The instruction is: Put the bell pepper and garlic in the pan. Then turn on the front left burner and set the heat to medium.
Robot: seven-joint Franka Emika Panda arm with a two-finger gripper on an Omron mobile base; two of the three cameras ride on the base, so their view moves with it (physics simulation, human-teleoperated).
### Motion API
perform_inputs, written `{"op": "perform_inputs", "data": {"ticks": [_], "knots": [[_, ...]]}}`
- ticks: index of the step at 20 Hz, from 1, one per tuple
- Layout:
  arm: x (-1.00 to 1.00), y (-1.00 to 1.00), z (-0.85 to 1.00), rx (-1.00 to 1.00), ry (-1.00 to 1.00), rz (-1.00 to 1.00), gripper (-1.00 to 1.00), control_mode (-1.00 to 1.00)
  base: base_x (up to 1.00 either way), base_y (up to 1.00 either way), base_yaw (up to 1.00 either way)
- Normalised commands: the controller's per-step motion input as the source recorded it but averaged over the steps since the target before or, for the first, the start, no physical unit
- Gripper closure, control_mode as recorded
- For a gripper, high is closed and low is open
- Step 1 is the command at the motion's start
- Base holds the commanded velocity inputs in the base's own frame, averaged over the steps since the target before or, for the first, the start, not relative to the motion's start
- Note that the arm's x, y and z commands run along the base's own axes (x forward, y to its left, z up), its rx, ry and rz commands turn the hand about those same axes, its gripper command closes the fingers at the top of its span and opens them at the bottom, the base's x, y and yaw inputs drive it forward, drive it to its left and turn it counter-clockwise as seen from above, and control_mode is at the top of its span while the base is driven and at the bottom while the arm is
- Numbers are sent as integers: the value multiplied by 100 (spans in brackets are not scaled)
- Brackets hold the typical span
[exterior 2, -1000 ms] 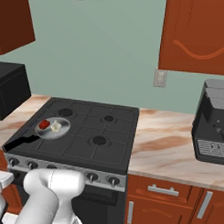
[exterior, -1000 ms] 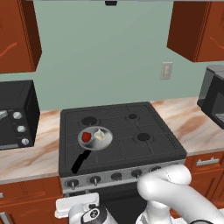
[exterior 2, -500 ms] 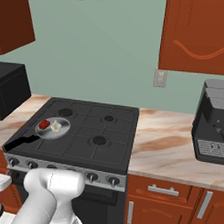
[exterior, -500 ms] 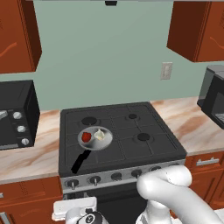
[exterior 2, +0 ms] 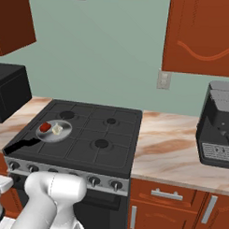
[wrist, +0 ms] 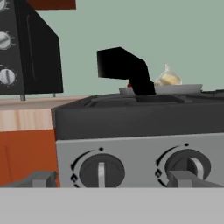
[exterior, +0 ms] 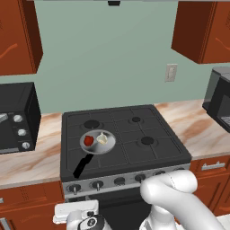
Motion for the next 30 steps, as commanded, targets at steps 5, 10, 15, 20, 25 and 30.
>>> {"op": "perform_inputs", "data": {"ticks": [5, 10, 15, 20, 25, 30], "knots": [[8, 0, 0, 0, 0, 0, -100, -100, 0, 0, 0], [1, 0, -5, 0, 0, 0, -100, -100, 0, 0, 0], [5, -2, -21, -1, 0, 0, -100, -100, 0, 0, 0], [18, -5, -8, -1, 2, 0, -100, -100, 0, 0, 0], [1, 11, -6, -1, 11, 0, -100, -100, 0, 0, 0], [0, 7, 1, -7, 7, 0, -100, -100, 0, 0, 0]]}}
